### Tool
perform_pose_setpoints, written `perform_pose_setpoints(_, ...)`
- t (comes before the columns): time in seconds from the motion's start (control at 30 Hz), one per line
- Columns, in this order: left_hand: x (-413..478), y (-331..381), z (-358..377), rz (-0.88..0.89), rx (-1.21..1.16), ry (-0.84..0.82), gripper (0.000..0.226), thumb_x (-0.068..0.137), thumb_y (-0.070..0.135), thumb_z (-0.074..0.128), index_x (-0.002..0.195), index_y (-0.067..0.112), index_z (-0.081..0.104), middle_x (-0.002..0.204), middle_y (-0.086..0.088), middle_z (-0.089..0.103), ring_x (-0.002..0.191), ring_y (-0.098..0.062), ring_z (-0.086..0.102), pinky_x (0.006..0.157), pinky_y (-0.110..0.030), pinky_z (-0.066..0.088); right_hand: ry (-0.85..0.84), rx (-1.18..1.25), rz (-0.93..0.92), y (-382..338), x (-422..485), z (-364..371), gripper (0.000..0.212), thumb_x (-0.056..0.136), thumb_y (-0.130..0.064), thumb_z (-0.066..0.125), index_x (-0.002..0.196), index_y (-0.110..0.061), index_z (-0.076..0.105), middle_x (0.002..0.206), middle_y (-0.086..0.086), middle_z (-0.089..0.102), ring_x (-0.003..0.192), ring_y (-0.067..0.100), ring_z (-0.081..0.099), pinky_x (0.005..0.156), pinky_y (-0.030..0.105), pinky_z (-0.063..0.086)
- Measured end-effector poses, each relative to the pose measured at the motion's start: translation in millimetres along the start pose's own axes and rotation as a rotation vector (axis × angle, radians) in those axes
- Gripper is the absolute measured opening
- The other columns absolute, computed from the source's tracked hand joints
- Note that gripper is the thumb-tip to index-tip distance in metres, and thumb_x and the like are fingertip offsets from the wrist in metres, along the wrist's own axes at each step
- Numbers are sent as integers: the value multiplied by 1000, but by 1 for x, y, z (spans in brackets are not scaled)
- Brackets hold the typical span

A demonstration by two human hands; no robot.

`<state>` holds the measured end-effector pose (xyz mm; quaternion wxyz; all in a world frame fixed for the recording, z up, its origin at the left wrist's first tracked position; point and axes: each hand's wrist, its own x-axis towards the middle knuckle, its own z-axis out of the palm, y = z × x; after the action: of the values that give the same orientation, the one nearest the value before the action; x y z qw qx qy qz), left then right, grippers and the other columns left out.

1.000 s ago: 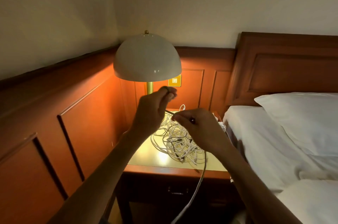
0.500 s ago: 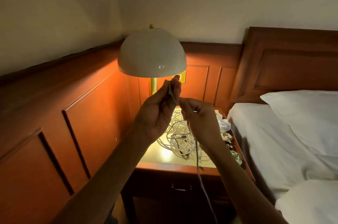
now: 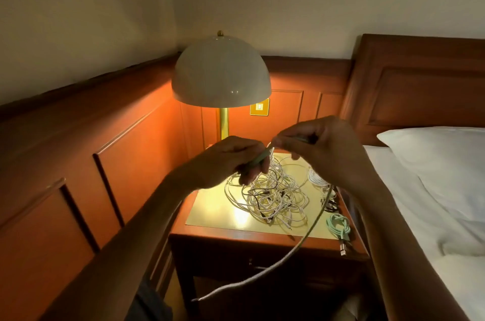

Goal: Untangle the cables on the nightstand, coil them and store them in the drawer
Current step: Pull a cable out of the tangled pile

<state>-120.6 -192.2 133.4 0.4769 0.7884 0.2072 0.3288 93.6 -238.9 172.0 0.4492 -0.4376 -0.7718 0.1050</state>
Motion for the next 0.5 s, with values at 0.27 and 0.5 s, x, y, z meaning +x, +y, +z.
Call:
perform_pose_setpoints(0.27,22,36,12,189,-1494,115,33,98,7,49,118,-17,58,101,-28,70,89,-29,74,75,-32,61,198,447,142,-12,-2,57,33,98,-22,63,68,-35,70,51,-8,53,41,2,42,48,14,29)
perform_pose_setpoints(0.5,38,0,43,455,470,764,20,102,14,53,104,3,68,92,-3,74,87,-2,70,78,-17,53,43,-67,83,0,-11,48,34,93,-19,66,59,-12,59,53,12,49,50,22,40,51,27,27)
